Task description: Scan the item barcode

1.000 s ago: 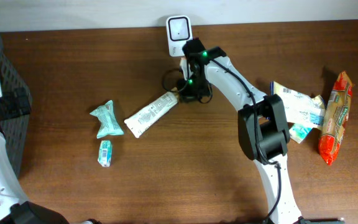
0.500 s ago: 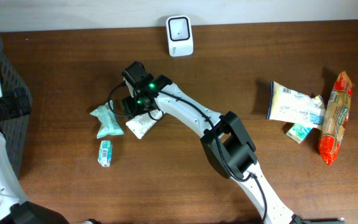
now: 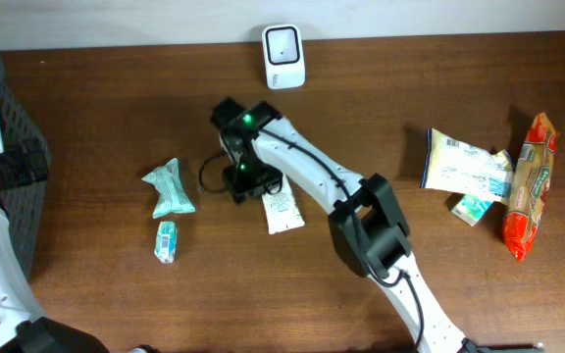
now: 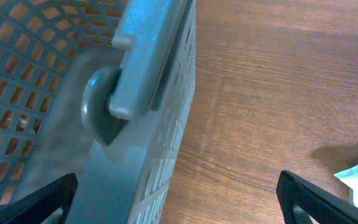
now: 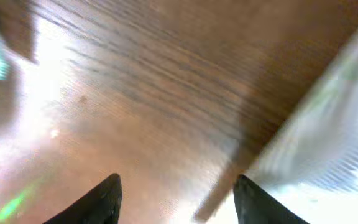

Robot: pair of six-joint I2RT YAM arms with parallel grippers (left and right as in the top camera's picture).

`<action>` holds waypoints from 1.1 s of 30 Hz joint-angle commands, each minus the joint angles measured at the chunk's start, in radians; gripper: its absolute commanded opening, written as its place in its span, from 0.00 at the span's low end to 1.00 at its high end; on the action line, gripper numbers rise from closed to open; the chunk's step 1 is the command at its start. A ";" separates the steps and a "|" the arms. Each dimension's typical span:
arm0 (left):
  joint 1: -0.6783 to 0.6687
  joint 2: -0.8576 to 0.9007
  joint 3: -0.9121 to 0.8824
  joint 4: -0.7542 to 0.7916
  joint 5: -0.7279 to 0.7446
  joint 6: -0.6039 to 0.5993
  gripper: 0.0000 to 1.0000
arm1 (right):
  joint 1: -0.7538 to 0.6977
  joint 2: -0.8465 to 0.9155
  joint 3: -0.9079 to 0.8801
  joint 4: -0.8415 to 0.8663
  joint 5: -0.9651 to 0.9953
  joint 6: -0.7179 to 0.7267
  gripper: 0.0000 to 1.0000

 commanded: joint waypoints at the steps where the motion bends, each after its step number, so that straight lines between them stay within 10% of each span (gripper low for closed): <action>1: 0.003 0.005 0.005 -0.002 0.011 -0.002 0.99 | -0.058 -0.171 0.091 -0.052 0.006 -0.045 0.74; 16: 0.003 0.005 0.005 -0.002 0.011 -0.002 0.99 | -0.283 -0.173 -0.542 0.356 -0.340 -0.179 0.72; 22: 0.003 0.005 0.005 -0.002 0.011 -0.002 0.99 | -0.261 -0.173 -0.715 0.558 -0.340 0.045 0.40; 25: 0.003 0.005 0.005 -0.002 0.011 -0.002 0.99 | -0.266 -0.173 -0.715 0.564 -0.344 0.066 0.04; 33: 0.003 0.005 0.005 -0.002 0.011 -0.002 0.99 | -0.298 -0.431 -0.696 0.567 -0.505 -0.051 0.04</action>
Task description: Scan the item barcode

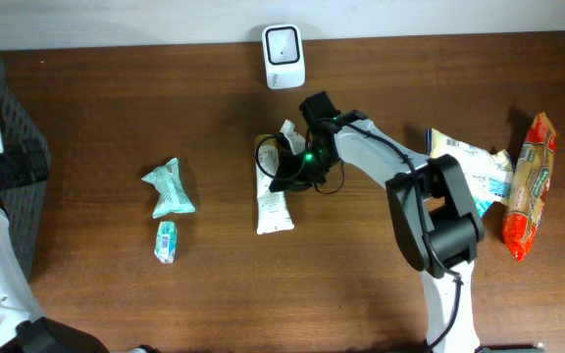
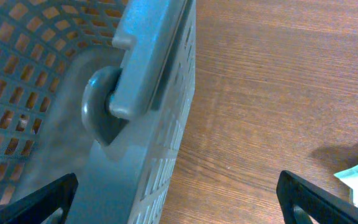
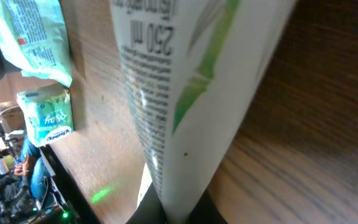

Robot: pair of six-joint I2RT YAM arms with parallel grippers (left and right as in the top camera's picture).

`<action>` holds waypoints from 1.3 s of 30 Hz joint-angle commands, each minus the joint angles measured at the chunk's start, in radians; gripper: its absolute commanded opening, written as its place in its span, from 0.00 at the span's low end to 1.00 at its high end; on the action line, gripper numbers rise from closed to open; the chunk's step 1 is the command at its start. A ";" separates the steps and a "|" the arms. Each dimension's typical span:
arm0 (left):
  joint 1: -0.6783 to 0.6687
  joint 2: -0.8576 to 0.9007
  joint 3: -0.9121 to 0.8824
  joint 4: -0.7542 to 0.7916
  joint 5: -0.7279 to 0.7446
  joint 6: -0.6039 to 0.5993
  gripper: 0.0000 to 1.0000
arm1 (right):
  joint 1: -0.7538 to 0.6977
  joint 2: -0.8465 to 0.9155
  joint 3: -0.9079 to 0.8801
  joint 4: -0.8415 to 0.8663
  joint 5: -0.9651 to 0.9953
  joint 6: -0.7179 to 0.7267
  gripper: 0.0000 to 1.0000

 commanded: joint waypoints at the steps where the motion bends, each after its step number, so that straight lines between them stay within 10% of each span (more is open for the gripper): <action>1: 0.003 0.005 0.005 -0.001 0.011 -0.003 0.99 | -0.013 -0.270 -0.010 -0.003 -0.042 -0.100 0.04; 11: 0.003 0.005 0.005 -0.001 0.011 -0.003 0.99 | -0.013 -0.657 -0.010 -0.006 -0.018 -0.115 0.04; 17: 0.003 0.005 0.005 -0.001 0.011 -0.003 0.99 | 0.112 -0.633 -0.010 0.098 0.701 -0.115 0.04; 27: 0.003 0.005 0.005 -0.001 0.011 -0.002 0.99 | 0.157 -0.306 -0.010 0.839 1.460 -0.691 0.04; 32: 0.003 0.005 0.005 -0.001 0.011 -0.003 0.99 | 0.126 -0.081 -0.010 1.270 1.492 -1.044 0.04; 39: 0.003 0.005 0.005 -0.001 0.011 -0.003 0.99 | 0.072 0.121 -0.010 1.306 1.482 -1.083 0.04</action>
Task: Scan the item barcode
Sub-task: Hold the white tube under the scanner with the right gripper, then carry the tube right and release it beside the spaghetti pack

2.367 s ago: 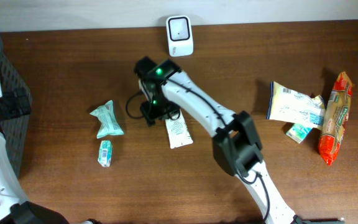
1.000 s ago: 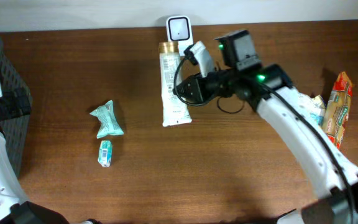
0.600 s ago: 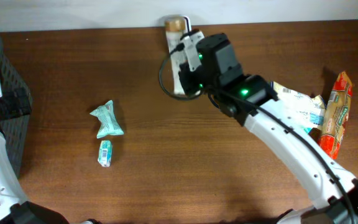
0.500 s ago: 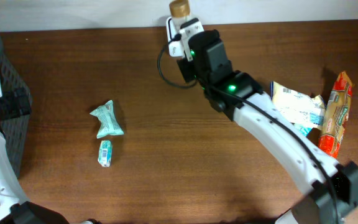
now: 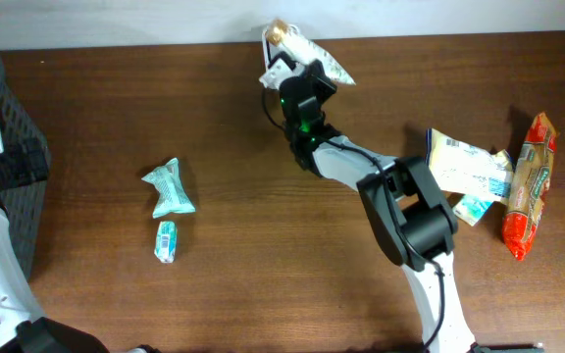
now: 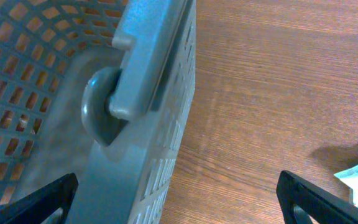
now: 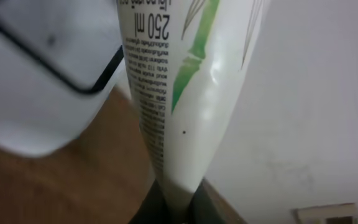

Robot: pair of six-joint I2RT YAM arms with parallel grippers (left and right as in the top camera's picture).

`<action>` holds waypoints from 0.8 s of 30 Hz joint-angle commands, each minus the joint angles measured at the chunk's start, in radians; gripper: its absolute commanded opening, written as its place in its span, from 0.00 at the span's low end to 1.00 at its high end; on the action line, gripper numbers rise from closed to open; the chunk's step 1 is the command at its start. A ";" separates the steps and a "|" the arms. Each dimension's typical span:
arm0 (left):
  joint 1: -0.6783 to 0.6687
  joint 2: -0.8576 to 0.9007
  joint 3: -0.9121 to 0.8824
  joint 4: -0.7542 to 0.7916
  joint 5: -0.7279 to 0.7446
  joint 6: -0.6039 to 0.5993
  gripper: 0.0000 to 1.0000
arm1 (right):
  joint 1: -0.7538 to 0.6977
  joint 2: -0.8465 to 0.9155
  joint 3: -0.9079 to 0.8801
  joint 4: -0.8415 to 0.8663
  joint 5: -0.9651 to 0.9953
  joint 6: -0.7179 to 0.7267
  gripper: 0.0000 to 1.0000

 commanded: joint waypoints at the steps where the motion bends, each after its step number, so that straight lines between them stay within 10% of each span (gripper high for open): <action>1: 0.003 0.005 0.005 -0.001 0.011 -0.003 0.99 | -0.006 -0.001 0.022 0.039 0.008 -0.008 0.04; 24: 0.003 0.005 0.005 -0.001 0.011 -0.002 0.99 | -0.035 0.044 0.258 -0.275 -0.132 -0.087 0.04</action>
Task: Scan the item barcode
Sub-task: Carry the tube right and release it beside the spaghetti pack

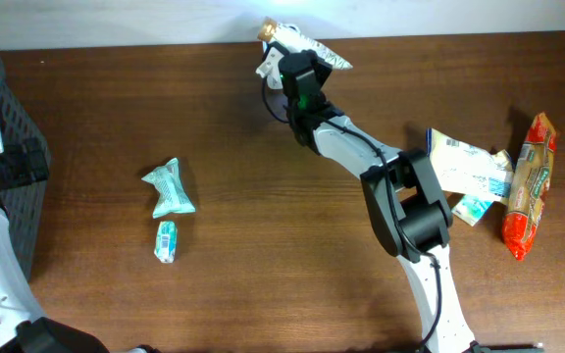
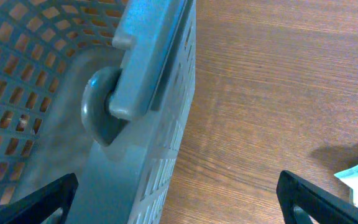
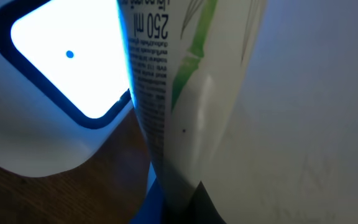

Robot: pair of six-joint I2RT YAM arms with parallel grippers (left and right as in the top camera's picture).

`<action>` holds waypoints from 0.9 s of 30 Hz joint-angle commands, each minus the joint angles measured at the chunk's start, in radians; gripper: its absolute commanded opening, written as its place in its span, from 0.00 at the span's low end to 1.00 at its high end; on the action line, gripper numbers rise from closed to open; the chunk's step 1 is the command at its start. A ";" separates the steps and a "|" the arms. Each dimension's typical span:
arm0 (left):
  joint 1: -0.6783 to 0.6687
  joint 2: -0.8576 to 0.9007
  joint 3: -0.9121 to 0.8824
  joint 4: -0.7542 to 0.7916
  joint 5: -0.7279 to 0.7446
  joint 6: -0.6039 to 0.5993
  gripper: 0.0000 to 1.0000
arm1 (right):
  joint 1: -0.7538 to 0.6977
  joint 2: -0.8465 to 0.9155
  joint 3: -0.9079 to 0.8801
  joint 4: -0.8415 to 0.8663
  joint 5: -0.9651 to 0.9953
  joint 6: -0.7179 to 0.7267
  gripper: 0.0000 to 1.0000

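A white pouch [image 1: 309,51] with green bamboo print and "250 ml" on it is held at the table's back edge, my right gripper [image 1: 298,76] shut on it. It covers most of the white scanner [image 1: 265,68] there. In the right wrist view the pouch [image 3: 185,93] stands right in front of the scanner [image 3: 55,74], whose window glows bright white with a blue rim; my right gripper [image 3: 174,208] pinches the pouch's lower end. My left gripper [image 2: 178,202] is open, far from the item, over the basket's rim.
A grey mesh basket [image 2: 148,93] stands at the far left edge. A mint packet [image 1: 170,188] and a small green box [image 1: 166,240] lie left of centre. Several packets [image 1: 464,165] and an orange-red bag [image 1: 528,186] lie at the right.
The scanner's window, dark before, is now lit white with a blue glow. The pouch sits slightly further left across the scanner. The left arm has not moved.
First my right gripper was open beside the pouch lying on the table's middle. Then it was shut on the pouch, nearer the scanner. After that it held the pouch up at the scanner, and now the scanner is lit.
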 commanded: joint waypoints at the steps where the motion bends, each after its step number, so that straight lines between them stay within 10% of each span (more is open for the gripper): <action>1: 0.003 0.005 0.005 -0.001 0.011 -0.002 0.99 | -0.001 -0.015 0.023 -0.005 0.002 0.004 0.04; 9: 0.003 0.005 0.005 -0.001 0.011 -0.002 0.99 | 0.052 -0.167 0.023 -0.133 0.028 0.091 0.04; 17: 0.003 0.005 0.005 -0.001 0.011 -0.003 0.99 | 0.095 -0.576 0.023 -1.011 -0.200 0.908 0.04; 21: 0.003 0.005 0.005 -0.001 0.011 -0.002 0.99 | -0.006 -0.630 0.014 -1.458 -0.177 1.099 0.04; 27: 0.003 0.005 0.005 -0.001 0.011 -0.002 0.99 | -0.400 -0.604 -0.189 -1.510 -0.106 1.447 0.04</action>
